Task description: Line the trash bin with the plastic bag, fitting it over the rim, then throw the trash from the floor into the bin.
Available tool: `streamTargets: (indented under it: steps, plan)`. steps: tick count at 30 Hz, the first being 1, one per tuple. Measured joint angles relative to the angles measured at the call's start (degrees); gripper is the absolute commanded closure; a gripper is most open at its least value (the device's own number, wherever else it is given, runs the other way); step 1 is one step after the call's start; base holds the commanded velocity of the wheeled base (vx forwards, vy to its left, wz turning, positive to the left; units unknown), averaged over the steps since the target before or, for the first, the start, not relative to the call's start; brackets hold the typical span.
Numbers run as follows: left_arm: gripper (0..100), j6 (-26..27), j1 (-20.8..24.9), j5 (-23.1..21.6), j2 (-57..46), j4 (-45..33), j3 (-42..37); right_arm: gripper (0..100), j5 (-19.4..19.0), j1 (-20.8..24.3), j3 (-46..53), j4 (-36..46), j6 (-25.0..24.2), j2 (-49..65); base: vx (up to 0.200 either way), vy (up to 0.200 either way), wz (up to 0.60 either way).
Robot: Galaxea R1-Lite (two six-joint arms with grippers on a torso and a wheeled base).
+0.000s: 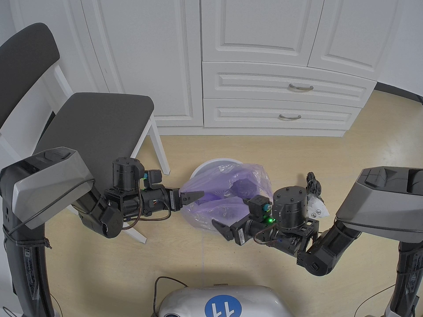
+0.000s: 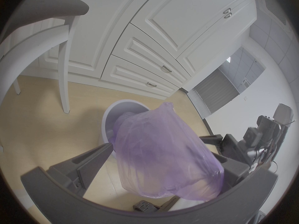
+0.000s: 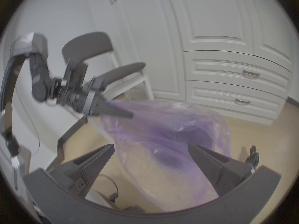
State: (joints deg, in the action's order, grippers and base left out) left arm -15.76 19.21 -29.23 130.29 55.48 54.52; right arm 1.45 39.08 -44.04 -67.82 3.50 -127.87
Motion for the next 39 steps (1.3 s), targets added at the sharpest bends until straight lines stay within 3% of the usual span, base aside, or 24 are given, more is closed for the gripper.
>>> streamTargets:
  steps: [5,8,23,24,39]
  plan:
    - [0,0.04,-0.2,0.12,-0.88,-1.16,-0.16,0,-4.02,1.1,-5.03,11.79,12.23,-1.68,0.0,0.0,0.0]
    - [0,0.09,-0.41,0.15,-1.18,-1.62,-0.05,0,-5.94,1.32,-9.47,17.46,16.75,-4.3,0.0,0.0,0.0]
    - [0,2.61,-1.55,0.23,-0.85,-2.11,-0.05,0,-7.69,-0.72,-27.39,22.63,17.87,-11.91,0.0,0.0,0.0]
    - [0,2.72,-1.57,0.23,-0.8,-2.11,-0.11,100,-7.69,-0.89,-28.11,22.71,17.9,-12.26,0.0,0.0,0.0]
    - [0,3.01,-2.22,0.22,-0.78,-2.08,-0.52,100,-7.69,-3.51,-32.35,27.33,17.87,-16.29,0.0,0.0,0.0]
